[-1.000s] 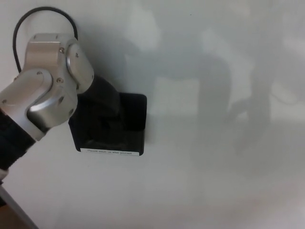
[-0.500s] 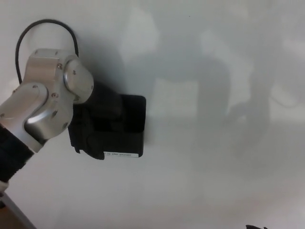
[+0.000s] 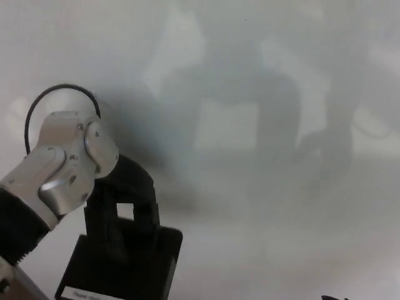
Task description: A magnetic marker holder is on the left hand side of the white board, the robot put the index and middle finger into the opening of the container and pull off the magnetic holder and hand it to a human on the left hand side.
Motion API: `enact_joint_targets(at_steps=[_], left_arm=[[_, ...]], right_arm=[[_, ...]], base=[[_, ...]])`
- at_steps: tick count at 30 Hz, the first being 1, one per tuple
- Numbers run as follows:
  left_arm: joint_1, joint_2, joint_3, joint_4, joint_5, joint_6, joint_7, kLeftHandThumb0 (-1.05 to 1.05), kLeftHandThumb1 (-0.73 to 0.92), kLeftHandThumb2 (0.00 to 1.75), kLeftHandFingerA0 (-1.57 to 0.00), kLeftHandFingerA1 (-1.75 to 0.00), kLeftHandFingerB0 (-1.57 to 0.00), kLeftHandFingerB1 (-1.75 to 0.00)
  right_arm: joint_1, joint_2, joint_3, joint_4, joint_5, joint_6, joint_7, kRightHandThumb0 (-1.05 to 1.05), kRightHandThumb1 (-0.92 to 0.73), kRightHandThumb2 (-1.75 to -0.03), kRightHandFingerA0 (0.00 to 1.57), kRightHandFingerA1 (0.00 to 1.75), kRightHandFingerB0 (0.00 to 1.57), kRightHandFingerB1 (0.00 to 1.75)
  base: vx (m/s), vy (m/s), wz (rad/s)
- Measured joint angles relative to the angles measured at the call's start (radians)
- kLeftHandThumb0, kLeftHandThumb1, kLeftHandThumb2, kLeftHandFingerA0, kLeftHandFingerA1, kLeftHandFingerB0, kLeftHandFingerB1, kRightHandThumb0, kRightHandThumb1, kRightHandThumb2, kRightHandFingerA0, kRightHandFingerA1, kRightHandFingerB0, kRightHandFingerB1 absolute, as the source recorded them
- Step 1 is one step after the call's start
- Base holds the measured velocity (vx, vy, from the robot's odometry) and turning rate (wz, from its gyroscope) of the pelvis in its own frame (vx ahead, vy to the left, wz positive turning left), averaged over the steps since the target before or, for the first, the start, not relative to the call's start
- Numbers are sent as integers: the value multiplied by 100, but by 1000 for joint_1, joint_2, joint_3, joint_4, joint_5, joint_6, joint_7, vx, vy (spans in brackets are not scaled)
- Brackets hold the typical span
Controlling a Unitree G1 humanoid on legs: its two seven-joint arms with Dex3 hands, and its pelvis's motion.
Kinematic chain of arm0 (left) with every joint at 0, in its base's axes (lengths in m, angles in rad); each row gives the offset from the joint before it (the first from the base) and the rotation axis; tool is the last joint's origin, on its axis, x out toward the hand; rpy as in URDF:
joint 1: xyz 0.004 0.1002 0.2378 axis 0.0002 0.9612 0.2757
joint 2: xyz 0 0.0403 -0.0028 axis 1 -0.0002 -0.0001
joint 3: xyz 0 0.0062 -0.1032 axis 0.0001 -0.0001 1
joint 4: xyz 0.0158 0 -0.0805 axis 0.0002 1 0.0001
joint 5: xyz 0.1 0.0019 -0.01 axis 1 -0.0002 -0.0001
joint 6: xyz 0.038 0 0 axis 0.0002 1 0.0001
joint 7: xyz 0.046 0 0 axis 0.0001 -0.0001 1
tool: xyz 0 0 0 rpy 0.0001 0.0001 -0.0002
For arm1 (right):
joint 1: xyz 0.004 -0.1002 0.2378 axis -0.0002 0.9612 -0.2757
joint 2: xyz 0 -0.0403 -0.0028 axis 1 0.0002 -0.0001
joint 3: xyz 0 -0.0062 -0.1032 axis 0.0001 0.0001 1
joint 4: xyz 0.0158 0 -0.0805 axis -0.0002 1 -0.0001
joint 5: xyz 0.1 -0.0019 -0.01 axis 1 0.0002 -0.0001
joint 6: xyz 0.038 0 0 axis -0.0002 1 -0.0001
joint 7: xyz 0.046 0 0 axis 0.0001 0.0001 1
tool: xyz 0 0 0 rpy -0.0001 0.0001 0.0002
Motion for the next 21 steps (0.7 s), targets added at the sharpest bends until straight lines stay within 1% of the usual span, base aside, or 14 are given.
enact_joint_targets(at_steps=[2, 3, 4, 5, 8, 9, 10, 11, 15, 16, 17, 20, 21], left_arm=[[9, -4, 1, 4, -12, 3, -13, -27, 63, 60, -96, -130, -91, -96], [20, -12, 2, 9, -24, 16, -26, -24, 57, 68, -105, -114, -97, -86], [30, -19, 3, 13, -39, 29, -38, -24, 57, 68, -105, -114, -97, -86], [31, -20, 3, 13, -44, 34, -44, -27, 58, 70, -105, -110, -99, -84], [59, -33, 27, 17, -82, 65, -63, -27, 58, 70, -105, -110, -99, -84], [66, -36, 31, 18, -90, 72, -66, -25, 57, 69, -101, -110, -97, -93], [82, -42, 40, 18, -112, 90, -76, -25, 57, 69, -101, -110, -97, -93], [85, -44, 41, 18, -117, 96, -78, -25, 58, 70, -101, -112, -100, -87], [107, -54, 59, 23, -162, 131, -94, -24, 59, 71, -107, -111, -102, -84], [111, -54, 60, 23, -169, 134, -97, -24, 59, 71, -107, -111, -102, -84], [118, -55, 61, 24, -180, 140, -100, -24, 58, 72, -105, -110, -103, -82], [146, -55, 65, 16, -207, 161, -107, -24, 58, 72, -105, -110, -103, -82], [156, -55, 65, 13, -215, 167, -107, -23, 59, 59, -104, -114, -110, -78]], right_arm=[[-5, 0, 0, -1, -1, 0, -1, -54, -70, -61, 78, 51, 23, 28], [-9, 0, 1, -2, -1, 0, -1, -53, -70, -60, 79, 51, 24, 28], [-11, -1, 1, -3, -1, 0, -2, -53, -70, -60, 79, 51, 24, 28], [-11, -1, 1, -3, -1, 0, -2, -50, -70, -60, 78, 52, 25, 29], [-12, -2, 3, -3, -3, 0, -4, -50, -70, -60, 78, 52, 25, 29], [-12, -2, 3, -3, -3, 0, -5, -57, -57, -83, 75, 63, 19, 41], [-12, -3, 4, -3, -4, 0, -7, -57, -57, -83, 75, 63, 19, 41], [-12, -3, 4, -3, -5, 0, -7, -49, -71, -62, 85, 53, 26, 29], [-25, -3, 4, -3, -6, 0, -12, -50, -70, -60, 82, 52, 26, 29], [-27, -3, 4, -3, -6, 0, -13, -50, -70, -60, 82, 52, 26, 29], [-32, -3, 5, -3, -7, 0, -15, -50, -70, -60, 79, 52, 25, 29], [-38, -3, 5, -3, -10, 1, -18, -50, -70, -60, 79, 52, 25, 29], [-39, -3, 5, -3, -10, 1, -18, -50, -70, -61, 84, 53, 26, 29]], base=[[0, 0, 0], [0, 0, 0], [0, 0, 0], [0, 0, 0], [0, 0, 0], [0, 0, 0], [0, 0, 0], [0, 0, 0], [0, 0, 0], [0, 0, 0], [0, 0, 0], [0, 0, 0], [0, 0, 0]])
